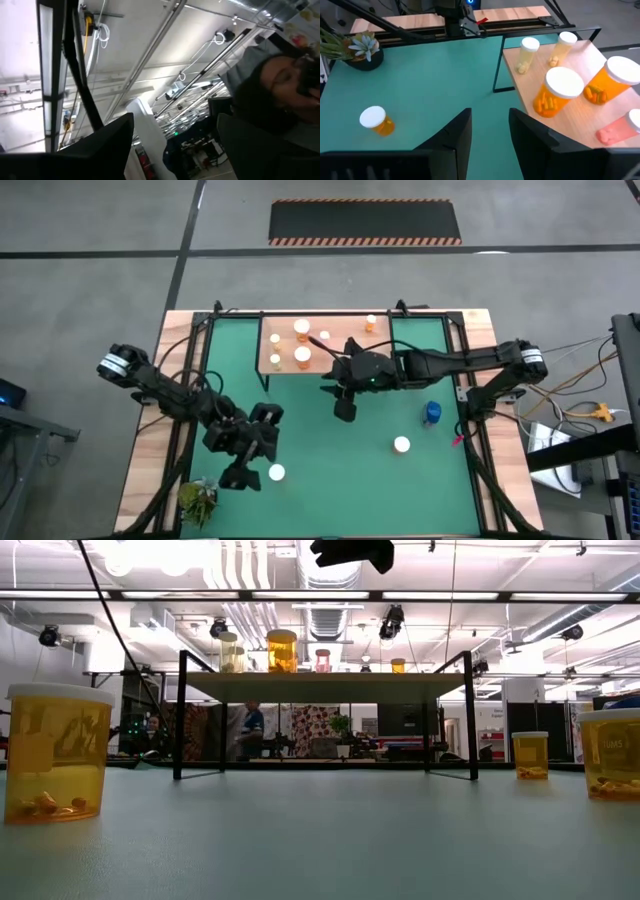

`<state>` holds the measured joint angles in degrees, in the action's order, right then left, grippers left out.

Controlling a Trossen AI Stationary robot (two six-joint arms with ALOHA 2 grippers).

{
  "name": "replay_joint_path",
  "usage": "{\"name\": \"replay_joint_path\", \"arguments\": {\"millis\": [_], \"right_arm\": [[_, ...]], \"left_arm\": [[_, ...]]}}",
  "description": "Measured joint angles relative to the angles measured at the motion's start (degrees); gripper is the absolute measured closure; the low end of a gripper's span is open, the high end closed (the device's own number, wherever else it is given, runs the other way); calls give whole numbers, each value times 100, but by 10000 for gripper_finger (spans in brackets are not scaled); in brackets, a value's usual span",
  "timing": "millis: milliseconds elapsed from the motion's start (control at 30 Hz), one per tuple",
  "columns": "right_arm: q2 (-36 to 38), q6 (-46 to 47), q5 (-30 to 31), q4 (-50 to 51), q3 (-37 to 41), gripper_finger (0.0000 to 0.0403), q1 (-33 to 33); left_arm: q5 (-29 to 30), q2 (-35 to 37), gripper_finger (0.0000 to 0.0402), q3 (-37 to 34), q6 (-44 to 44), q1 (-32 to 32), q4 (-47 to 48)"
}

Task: Pick and place medicine bottles onto shelf by color
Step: Put the big orange pill bottle on the shelf

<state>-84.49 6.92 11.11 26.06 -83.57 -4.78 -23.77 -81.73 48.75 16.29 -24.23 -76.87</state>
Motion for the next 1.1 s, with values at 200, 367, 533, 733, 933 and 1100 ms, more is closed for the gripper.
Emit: {"name": "replay_joint_path", "arguments": {"millis": [200,367,533,733,933,1100], "right_arm": [[0,72,-4,4,0,278,-35],[0,106,-7,22,0,285,-35],[81,385,-111,347,1,289,-74],[366,1119,-115,1731,2,291,-507],[553,2565,-56,3462,62,289,-1086],[597,4055,-111,4007,426,266,-1535]], "left_arm": [[-146,0,132,24,-4,0,60],[-92,-2,132,26,46,21,171],[1165,157,132,-152,55,145,650],[4154,834,132,-575,59,129,1853],[4776,1374,132,-818,-72,34,3154],[4784,1519,132,-822,-85,-4,3483]]}}
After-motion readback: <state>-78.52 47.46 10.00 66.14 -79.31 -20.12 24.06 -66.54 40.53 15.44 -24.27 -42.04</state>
